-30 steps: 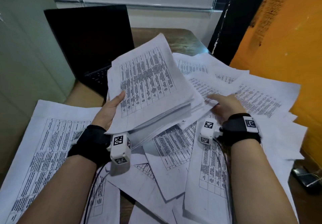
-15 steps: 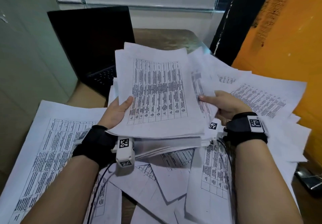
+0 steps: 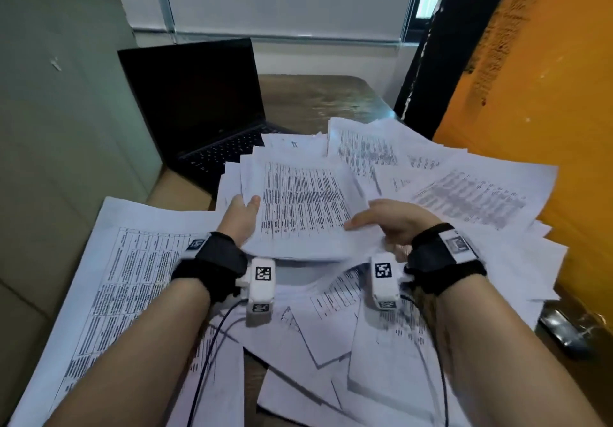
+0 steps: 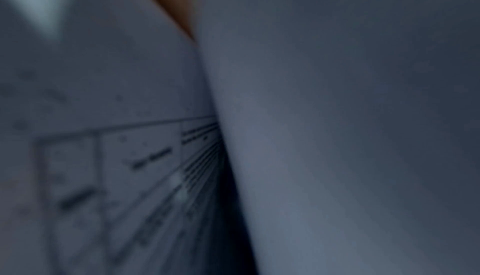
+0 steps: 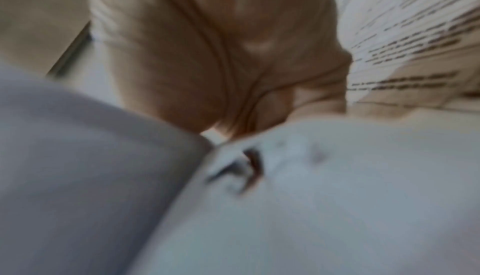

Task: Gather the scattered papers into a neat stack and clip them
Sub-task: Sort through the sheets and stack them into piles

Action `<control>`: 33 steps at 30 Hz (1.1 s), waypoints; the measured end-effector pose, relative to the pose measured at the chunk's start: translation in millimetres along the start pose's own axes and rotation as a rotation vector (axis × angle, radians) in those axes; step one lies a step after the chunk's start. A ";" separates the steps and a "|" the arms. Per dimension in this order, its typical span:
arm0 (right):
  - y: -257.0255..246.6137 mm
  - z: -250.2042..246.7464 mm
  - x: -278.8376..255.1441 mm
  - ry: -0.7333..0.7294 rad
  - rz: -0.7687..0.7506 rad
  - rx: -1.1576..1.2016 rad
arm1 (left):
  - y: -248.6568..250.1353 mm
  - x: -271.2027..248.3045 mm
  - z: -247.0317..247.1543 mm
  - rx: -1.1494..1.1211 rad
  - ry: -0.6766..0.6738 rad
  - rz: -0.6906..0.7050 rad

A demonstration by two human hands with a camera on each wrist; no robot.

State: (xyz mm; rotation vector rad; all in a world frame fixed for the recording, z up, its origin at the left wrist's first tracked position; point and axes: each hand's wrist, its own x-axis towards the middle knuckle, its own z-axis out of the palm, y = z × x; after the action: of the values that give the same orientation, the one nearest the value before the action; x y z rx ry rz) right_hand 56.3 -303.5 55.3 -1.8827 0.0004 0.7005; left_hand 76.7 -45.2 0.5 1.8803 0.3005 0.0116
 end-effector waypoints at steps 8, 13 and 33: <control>-16.8 -16.1 -80.1 0.000 -0.340 0.097 | -1.4 19.3 -14.0 -0.272 -0.018 -0.025; -30.0 -1.4 -111.5 0.319 -0.544 -0.084 | 94.2 -80.3 -11.9 -0.185 0.270 0.479; -50.6 15.4 -125.7 0.434 -0.849 0.269 | 131.9 -132.7 -12.3 -0.299 0.472 0.743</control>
State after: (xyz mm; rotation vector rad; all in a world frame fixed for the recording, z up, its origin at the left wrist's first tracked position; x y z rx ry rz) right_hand -38.8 -308.7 152.9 -1.5361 -0.3855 -0.2777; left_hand -27.1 -100.8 146.4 1.5756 -0.0974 0.9576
